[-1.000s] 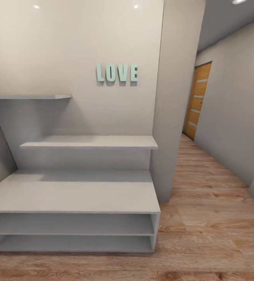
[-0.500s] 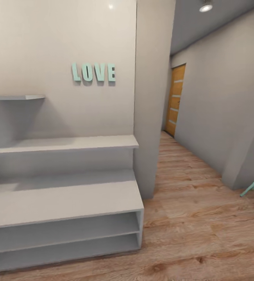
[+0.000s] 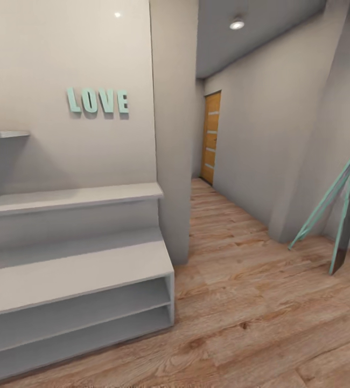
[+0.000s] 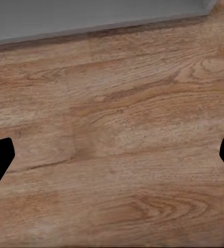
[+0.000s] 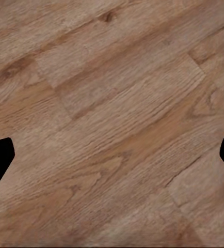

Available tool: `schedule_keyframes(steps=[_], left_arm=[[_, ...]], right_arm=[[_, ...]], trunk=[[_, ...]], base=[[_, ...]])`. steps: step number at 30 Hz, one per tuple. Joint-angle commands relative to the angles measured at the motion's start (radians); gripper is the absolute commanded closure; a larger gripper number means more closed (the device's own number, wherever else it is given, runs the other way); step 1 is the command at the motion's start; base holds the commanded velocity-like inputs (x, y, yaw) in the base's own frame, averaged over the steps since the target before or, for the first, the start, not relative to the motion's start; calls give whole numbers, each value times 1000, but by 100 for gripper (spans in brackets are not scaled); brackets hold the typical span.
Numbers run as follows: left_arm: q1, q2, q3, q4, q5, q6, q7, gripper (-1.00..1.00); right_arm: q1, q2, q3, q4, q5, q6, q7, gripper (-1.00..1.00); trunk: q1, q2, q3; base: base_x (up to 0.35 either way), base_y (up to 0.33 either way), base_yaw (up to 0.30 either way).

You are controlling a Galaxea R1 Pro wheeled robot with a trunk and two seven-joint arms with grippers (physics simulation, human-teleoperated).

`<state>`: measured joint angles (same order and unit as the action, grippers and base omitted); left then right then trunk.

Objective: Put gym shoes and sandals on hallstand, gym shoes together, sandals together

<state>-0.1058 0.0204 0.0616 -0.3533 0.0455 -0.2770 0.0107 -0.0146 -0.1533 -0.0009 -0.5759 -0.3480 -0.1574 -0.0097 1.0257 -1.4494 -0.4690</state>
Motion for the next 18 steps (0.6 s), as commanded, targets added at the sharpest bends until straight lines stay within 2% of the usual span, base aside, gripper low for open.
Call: schedule_keyframes(steps=[1, 7, 18], left_arm=[[0, 1, -1, 0, -1, -3, 1, -100], [1, 1, 0, -3, -9, -5, 0, -100], [4, 3, 0, -2, -27, -7, -1, -100]], right_arm=[[-1, 0, 1, 1, -9, -3, -1, -100], [-1, 0, 1, 1, -9, -4, -1, -100], [-1, 0, 1, 1, -9, -4, -1, -100]], trunk=[[-1, -1, -1], [-1, -1, -1], [-1, -1, -1]], base=[[-319, 0, -300], [-185, 0, -300], [-25, 0, -300]])
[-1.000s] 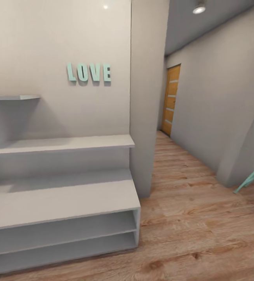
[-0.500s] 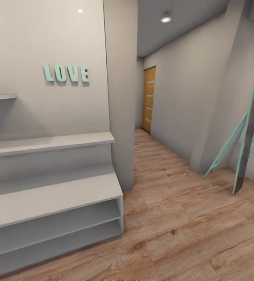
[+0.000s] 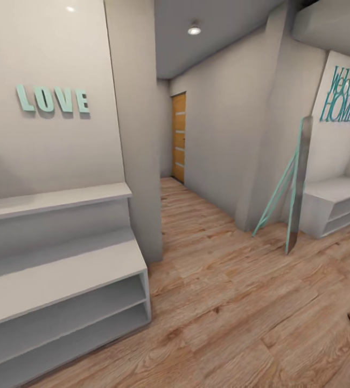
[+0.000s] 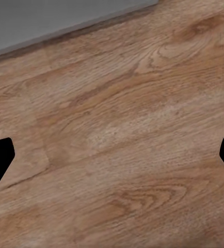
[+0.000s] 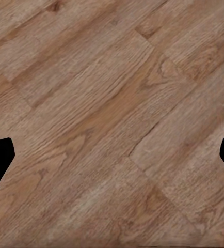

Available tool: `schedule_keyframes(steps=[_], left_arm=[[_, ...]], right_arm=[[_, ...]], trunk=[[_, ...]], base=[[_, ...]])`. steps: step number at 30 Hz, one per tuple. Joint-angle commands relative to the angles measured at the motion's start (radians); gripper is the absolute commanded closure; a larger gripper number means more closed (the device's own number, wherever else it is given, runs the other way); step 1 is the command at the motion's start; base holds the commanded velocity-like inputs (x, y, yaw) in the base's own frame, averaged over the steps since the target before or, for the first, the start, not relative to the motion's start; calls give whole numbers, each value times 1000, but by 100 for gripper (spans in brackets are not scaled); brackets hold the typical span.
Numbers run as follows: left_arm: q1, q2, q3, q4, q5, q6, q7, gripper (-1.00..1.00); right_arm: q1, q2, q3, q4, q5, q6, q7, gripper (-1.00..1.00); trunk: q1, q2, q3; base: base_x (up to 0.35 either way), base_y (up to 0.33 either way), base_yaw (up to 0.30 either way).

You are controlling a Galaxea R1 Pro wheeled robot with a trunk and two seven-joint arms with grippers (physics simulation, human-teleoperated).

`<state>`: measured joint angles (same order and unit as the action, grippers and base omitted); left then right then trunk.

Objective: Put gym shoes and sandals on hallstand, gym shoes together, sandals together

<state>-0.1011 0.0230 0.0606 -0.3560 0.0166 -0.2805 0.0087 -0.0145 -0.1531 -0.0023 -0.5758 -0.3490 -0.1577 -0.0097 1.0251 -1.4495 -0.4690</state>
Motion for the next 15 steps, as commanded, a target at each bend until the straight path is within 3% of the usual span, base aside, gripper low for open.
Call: schedule_keyframes(steps=[1, 7, 15], left_arm=[[0, 0, 1, 1, 1, -3, 1, -100], [0, 0, 1, 1, 1, -3, 1, -100], [0, -1, 1, 2, 0, -3, 1, -100]], right_arm=[[-1, 0, 2, 1, -8, -3, -1, -100], [-1, 0, 2, 1, -8, -3, -1, -100], [-1, 0, 2, -1, -8, -3, -1, -100]], trunk=[[0, -1, -1], [0, -1, -1], [31, -57, -26]], base=[[-4, 0, -300], [-2, 0, -300], [0, 0, -300]])
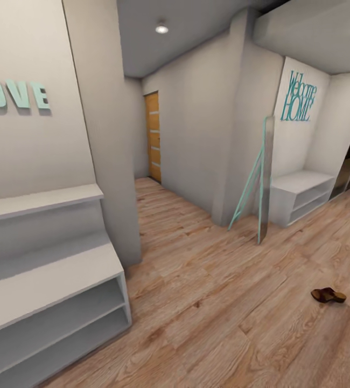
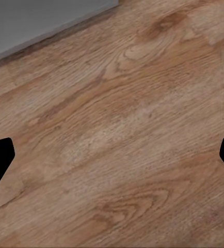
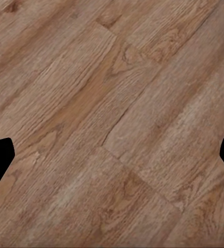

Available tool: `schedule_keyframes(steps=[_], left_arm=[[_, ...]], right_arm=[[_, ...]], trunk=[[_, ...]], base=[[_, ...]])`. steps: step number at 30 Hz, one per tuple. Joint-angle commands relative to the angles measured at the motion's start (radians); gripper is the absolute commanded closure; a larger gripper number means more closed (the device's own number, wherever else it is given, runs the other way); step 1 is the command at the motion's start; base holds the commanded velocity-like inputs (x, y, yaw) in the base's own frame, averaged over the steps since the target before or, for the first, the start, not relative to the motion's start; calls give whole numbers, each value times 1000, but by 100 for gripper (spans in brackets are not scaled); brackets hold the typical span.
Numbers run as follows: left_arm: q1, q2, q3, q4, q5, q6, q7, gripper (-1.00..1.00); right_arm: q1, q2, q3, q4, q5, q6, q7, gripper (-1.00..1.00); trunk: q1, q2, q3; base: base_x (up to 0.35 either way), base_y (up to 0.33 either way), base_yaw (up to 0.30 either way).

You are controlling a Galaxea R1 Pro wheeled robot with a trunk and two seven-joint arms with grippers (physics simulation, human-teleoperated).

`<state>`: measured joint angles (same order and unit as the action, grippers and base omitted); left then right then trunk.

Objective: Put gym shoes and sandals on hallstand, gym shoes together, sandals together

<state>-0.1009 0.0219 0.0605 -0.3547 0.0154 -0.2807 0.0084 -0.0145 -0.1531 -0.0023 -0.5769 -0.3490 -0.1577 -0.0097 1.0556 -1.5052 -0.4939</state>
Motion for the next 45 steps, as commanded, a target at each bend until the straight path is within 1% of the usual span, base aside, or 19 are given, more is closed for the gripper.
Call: schedule_keyframes(steps=[1, 18, 25, 32, 33, 37, 41, 45], left_arm=[[0, 0, 1, 0, 1, -3, 1, -100], [0, -1, 0, 0, 0, -3, 1, -100], [-1, -1, 0, 0, 0, -4, 1, -100], [-17, -8, 2, -11, 2, 4, 0, -100], [-23, -10, 1, -13, 3, 4, -1, -100], [-74, -17, -12, -26, -4, 9, -2, -100], [-141, -20, -35, -28, -16, 20, -4, -100], [-214, -24, -49, -28, -21, 60, -5, -100]], right_arm=[[-1, 0, 2, 0, -8, -3, -1, -100], [-1, 0, 1, 0, -8, -4, -1, -100], [-1, 0, 0, 1, -8, -4, -1, -100], [-1, -1, -1, 0, -8, -3, -1, -100], [-1, -1, -1, 0, -7, -3, -1, -100], [-1, -5, -1, -4, -8, -3, -1, -100], [-1, -7, -1, -9, -7, -3, 0, -100], [-1, -9, 0, -19, -4, -3, 1, -100]], trunk=[[4, -8, -4], [69, -127, -58], [69, -127, -58], [69, -127, -58], [69, -127, -58], [69, -127, -58], [69, -127, -58], [69, -127, -58]], base=[[0, 0, -300], [0, 0, -300], [0, 0, -300], [0, 0, -300], [0, 0, -300], [0, 0, -300], [0, 0, -300], [0, 0, -300]])
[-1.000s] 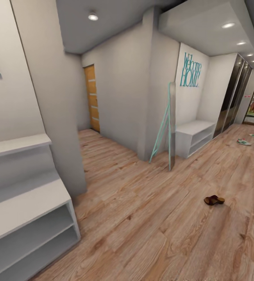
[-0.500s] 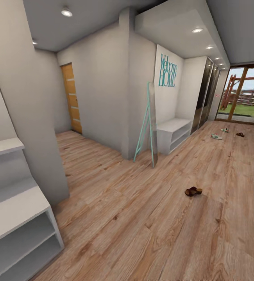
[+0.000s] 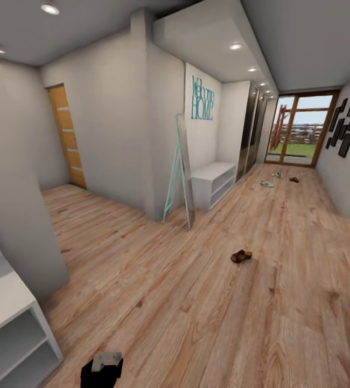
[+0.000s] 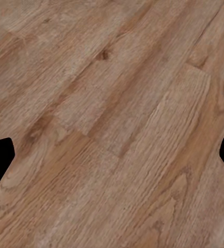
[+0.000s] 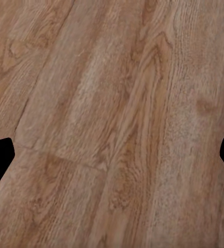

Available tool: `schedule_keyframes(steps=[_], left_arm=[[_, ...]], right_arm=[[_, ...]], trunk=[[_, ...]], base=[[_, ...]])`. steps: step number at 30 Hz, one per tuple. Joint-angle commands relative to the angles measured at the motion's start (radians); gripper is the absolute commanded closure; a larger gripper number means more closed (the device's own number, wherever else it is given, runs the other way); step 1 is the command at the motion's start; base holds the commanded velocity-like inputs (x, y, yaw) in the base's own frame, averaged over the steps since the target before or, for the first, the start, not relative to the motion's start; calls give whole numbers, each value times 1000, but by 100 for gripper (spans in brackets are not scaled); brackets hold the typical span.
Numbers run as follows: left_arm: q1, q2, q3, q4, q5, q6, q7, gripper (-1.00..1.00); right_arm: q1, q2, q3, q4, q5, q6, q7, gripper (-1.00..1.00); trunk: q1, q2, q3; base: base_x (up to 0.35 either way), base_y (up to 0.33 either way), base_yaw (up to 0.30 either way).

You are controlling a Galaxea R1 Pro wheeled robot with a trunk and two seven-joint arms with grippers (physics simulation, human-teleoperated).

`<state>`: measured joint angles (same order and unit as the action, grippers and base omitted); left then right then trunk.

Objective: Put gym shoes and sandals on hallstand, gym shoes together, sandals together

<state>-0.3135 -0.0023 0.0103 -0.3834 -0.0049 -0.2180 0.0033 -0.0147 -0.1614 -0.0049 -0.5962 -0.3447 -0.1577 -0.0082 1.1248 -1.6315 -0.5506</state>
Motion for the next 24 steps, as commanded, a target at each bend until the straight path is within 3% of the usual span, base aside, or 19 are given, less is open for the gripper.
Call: schedule_keyframes(steps=[1, 8, 14, 20, 24], left_arm=[[-20, -3, -1, 0, -1, 14, 0, -100], [-144, -32, -10, -5, -4, 168, -5, -100], [-237, -47, -11, -11, -3, 250, -6, -100], [-274, -49, -10, -12, -2, 260, -5, -100], [-285, -48, -9, -12, 2, 260, -5, -100]], right_arm=[[-1, -1, 2, -6, -8, -3, -1, -100], [-1, -2, 5, -92, 2, -2, -1, -100], [-1, -10, 5, -219, 18, 4, -2, -100], [-2, -20, 5, -347, 35, 25, -4, -100], [-2, -25, 4, -487, 56, 83, -5, -100]], trunk=[[0, 0, -1], [0, 0, -3], [0, 0, -7], [0, 0, -11], [0, 0, -13]], base=[[0, 0, -299], [0, 0, -274], [0, 0, -246], [0, 0, -225], [0, 0, -98]])
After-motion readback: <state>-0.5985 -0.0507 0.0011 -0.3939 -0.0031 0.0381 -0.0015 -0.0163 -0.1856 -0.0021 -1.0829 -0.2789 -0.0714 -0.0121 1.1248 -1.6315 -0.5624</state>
